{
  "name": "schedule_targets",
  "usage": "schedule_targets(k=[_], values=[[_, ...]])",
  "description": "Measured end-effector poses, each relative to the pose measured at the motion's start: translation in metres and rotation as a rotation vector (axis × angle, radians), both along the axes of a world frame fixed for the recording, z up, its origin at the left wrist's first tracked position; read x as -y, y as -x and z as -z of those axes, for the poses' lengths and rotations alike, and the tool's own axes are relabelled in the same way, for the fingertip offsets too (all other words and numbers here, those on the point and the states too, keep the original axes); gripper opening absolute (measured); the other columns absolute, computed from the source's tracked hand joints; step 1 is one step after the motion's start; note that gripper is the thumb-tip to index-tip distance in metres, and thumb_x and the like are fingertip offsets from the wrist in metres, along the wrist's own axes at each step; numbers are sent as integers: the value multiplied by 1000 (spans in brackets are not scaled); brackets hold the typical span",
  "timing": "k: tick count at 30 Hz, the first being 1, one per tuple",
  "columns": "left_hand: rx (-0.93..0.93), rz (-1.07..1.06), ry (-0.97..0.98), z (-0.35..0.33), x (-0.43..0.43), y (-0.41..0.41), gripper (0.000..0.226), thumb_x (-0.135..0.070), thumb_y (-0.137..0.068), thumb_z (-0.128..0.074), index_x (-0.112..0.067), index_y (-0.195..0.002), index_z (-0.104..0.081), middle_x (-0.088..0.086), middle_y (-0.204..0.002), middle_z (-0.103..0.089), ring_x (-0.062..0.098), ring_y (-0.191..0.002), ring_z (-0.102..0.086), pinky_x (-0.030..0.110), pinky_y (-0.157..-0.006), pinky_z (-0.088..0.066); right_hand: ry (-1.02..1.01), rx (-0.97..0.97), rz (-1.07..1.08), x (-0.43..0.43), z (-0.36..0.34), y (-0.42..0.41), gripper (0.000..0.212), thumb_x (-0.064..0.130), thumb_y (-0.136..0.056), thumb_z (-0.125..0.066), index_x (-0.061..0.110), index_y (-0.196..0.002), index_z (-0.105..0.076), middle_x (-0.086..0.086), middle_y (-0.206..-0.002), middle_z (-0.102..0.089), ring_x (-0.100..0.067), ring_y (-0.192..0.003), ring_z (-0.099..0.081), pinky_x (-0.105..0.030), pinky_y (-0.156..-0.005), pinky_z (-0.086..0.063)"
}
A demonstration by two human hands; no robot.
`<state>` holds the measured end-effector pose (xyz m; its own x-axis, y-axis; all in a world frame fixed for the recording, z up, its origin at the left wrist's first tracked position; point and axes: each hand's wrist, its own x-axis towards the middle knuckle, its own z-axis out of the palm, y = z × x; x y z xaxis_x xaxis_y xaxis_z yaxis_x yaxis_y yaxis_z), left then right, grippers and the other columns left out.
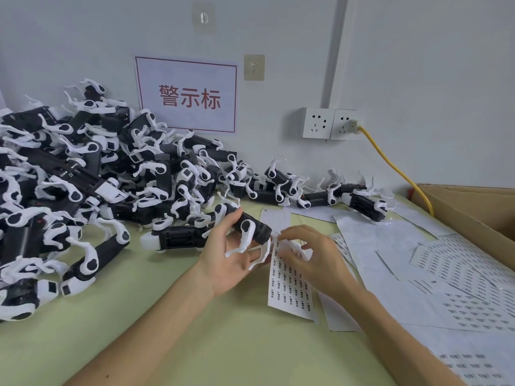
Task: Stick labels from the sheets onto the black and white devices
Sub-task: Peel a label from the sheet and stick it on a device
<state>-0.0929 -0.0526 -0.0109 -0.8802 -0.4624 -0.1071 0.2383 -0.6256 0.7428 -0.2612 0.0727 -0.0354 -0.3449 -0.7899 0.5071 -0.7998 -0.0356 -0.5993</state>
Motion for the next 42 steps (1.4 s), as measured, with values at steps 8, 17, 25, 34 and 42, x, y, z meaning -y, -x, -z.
schedule_targets(k=[8, 17, 25, 34, 42], values=[[-31, 1, -7, 6, 2, 3, 46, -47, -94, -62, -10, -68, -72, 19, -99, -74, 28, -79, -72, 30, -65, -57, 40, 71, 25, 0, -1, 2, 16, 29, -88, -79, 28, -104, -77, 21, -107, -71, 1, -100, -63, -14, -78, -50], [-49, -28, 67, 11, -1, 7, 53, -54, -92, -59, -4, -81, -76, 27, -112, -70, 28, -75, -70, 30, -57, -50, 29, 114, 11, 1, 2, 5, 17, 33, -89, -77, 31, -106, -79, 22, -103, -73, 0, -98, -66, -18, -75, -52], [-67, 33, 102, 2, -6, 1, 56, -56, -93, -54, -5, -88, -76, 29, -135, -62, 30, -93, -64, 32, -70, -40, 66, 79, 34, 0, -1, 2, 30, 26, -85, -82, 52, -81, -66, 23, -88, -72, -1, -88, -68, -21, -67, -53], [5, -97, 240, -3, -13, 1, 55, -46, -92, -57, 2, -120, -60, 38, -137, -55, 38, -112, -60, 38, -89, -52, 68, 85, 50, 0, -1, 4, 8, 28, -88, -79, 33, -82, -78, 23, -83, -73, -2, -82, -68, -19, -61, -50], [0, -170, 320, 2, -15, 6, 31, -37, -92, -63, -10, -97, -75, 25, -107, -71, 32, -94, -66, 33, -70, -52, 47, 118, 15, -3, -7, -1, 13, 32, -90, -75, 22, -88, -83, 12, -83, -76, -4, -83, -68, -25, -65, -52]])
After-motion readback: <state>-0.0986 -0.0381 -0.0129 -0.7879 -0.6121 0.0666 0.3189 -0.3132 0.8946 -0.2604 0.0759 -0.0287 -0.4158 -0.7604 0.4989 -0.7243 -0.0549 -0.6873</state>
